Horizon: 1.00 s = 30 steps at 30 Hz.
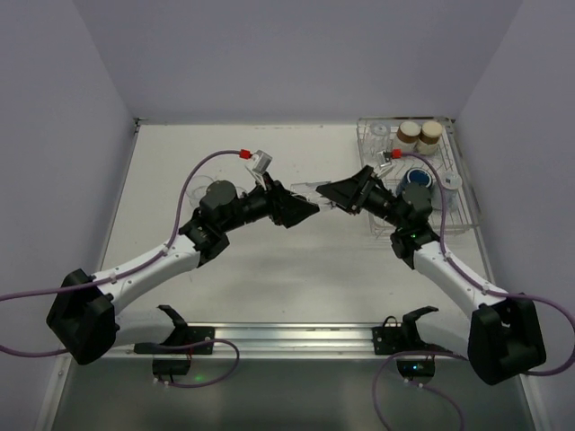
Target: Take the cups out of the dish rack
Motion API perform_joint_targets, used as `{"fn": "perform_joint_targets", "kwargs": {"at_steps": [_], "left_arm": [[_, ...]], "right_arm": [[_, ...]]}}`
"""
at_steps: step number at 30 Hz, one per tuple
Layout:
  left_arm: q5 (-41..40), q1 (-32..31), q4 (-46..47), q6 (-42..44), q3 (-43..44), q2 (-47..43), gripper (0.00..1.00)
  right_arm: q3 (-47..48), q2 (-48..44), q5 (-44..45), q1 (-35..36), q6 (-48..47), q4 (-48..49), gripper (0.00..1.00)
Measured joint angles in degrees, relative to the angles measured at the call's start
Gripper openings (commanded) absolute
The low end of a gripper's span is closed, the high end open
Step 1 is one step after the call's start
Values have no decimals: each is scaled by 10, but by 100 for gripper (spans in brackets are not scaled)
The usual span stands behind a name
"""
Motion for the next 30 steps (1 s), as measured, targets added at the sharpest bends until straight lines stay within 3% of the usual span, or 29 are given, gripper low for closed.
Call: {"fn": "perform_joint_targets", "kwargs": {"at_steps": [1,3,4,6,7,10,16,22,30], "left_arm": [[2,0,11,-4,0,1,39],[-3,2,19,-12,-1,1,2],[9,4,27,-30,-2,2,0],[9,2,41,-34,2,-5,0],[8,2,37,-32,2,-7,0],[-11,-1,-2,-16,9,-12,0],[-160,-3,-251,106,128,1,0],[-314,17,-454,206,275,72,0],[-358,115,-594,263,317,180,0]], "right_arm": [[-1,11,-2,8,9,12,28],[-3,31,-9,20,31,41,28],[-3,36,-5,22,39,59,30],[-6,51,-3,22,57,94,39],[-8,53,1,24,61,105,59],[-24,61,9,28,71,126,99],[-51,51,22,41,28,55,99],[-75,-31,87,41,-60,-70,99],[-74,-83,162,41,-165,-208,99]]}}
